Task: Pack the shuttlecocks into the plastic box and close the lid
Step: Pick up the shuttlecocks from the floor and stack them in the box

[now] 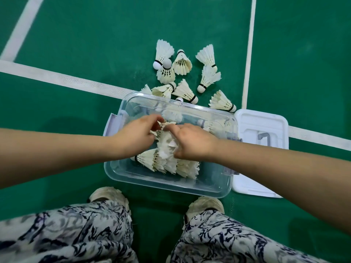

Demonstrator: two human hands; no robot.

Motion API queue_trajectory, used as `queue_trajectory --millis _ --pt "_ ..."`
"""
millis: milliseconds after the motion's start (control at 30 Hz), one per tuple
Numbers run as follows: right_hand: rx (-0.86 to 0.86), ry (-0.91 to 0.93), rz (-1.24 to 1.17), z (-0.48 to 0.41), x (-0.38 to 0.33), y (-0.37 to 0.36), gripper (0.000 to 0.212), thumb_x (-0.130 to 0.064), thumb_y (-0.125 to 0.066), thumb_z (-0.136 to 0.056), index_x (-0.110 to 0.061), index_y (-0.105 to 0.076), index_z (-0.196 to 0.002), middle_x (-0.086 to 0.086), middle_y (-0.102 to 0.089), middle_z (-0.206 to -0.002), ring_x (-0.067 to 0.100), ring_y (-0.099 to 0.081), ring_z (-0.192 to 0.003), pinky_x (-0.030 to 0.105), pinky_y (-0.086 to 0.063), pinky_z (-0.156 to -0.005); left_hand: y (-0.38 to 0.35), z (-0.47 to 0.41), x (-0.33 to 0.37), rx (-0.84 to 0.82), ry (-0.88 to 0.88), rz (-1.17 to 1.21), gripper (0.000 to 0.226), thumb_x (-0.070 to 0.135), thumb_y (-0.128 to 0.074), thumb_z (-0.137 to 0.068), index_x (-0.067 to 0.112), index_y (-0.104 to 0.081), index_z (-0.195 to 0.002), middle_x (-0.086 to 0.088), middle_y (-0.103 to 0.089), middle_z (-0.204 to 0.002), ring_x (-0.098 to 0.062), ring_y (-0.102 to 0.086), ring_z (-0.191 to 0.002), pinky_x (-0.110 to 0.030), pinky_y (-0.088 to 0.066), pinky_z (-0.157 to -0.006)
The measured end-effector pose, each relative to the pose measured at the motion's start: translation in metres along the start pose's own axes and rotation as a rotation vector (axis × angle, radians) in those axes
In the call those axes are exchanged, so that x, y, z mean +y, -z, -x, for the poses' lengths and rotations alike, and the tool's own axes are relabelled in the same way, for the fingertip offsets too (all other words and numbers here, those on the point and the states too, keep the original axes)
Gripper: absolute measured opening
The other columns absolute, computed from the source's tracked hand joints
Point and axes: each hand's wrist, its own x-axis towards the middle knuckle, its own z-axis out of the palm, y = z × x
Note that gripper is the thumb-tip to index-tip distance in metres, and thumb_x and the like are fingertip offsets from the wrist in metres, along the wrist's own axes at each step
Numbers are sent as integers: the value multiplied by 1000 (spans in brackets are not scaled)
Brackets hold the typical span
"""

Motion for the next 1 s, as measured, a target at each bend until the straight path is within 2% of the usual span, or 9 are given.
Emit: queue_trajectory --millis 133,233,333,467,667,767,867,933,1000 --pt "-81 -36 27 2 2 -1 70 -29 -59 -81 -15 -27 -141 9 -43 -135 25 -39 -124 37 -37 -104 -5 0 0 -274 34 -86 43 6 -46 -86 16 -40 -127 -1 -58 -126 -16 -52 -116 -24 -38 -95" --pt "-57 -24 -30 7 2 6 72 -29 -58 -81 -13 -25 -143 10 -40 -138 24 -38 -127 33 -35 -106 -7 1 -1 -332 43 -89 36 7 -45 -87 15 -44 -122 -1 -58 -126 -14 -53 -116 -25 -39 -98" --pt "79 3 -101 14 2 21 59 -27 -55 -83 -15 -36 -138 8 -50 -131 21 -48 -119 32 -41 -101 -3 1 3 -241 16 -84 30 11 -47 -88 17 -49 -118 2 -63 -117 -13 -56 -107 -20 -40 -88" --pt "344 -51 -273 22 8 45 29 -20 -51 -85 -20 -60 -113 -2 -64 -101 13 -59 -90 36 -52 -82 9 -1 24 -55 -108 -42 25 11 -46 -88 19 -55 -110 4 -65 -101 -12 -57 -92 -23 -41 -79" --pt "643 -186 -315 29 43 69 25 -15 -50 -84 -20 -64 -103 -2 -66 -93 17 -59 -85 35 -49 -83 27 -17 68 133 -271 49 22 11 -49 -87 20 -59 -104 2 -66 -89 -15 -57 -81 -27 -43 -71" --pt "604 -305 -299 32 76 69 36 -12 -50 -82 -19 -56 -116 2 -61 -109 19 -57 -96 31 -45 -88 30 -27 78 169 -291 24 20 13 -49 -88 20 -59 -104 -3 -67 -92 -22 -58 -84 -35 -46 -77" --pt "470 -422 -315 41 114 60 58 -4 -49 -79 -22 -41 -134 8 -46 -133 21 -50 -116 28 -39 -90 31 -34 83 176 -291 1 20 11 -48 -89 18 -58 -105 -4 -65 -93 -22 -57 -85 -35 -45 -77" --pt "373 -450 -333 48 136 51 69 1 -48 -77 -25 -34 -140 9 -36 -142 25 -43 -125 25 -35 -90 29 -36 83 172 -282 -8 22 10 -48 -88 17 -58 -106 -3 -64 -96 -22 -57 -88 -36 -46 -80" --pt "287 -458 -346 54 152 41 76 1 -51 -76 -28 -29 -142 10 -29 -146 27 -35 -131 27 -33 -97 26 -38 83 161 -269 -13 22 10 -48 -88 18 -57 -107 -3 -64 -98 -21 -57 -91 -35 -45 -82"
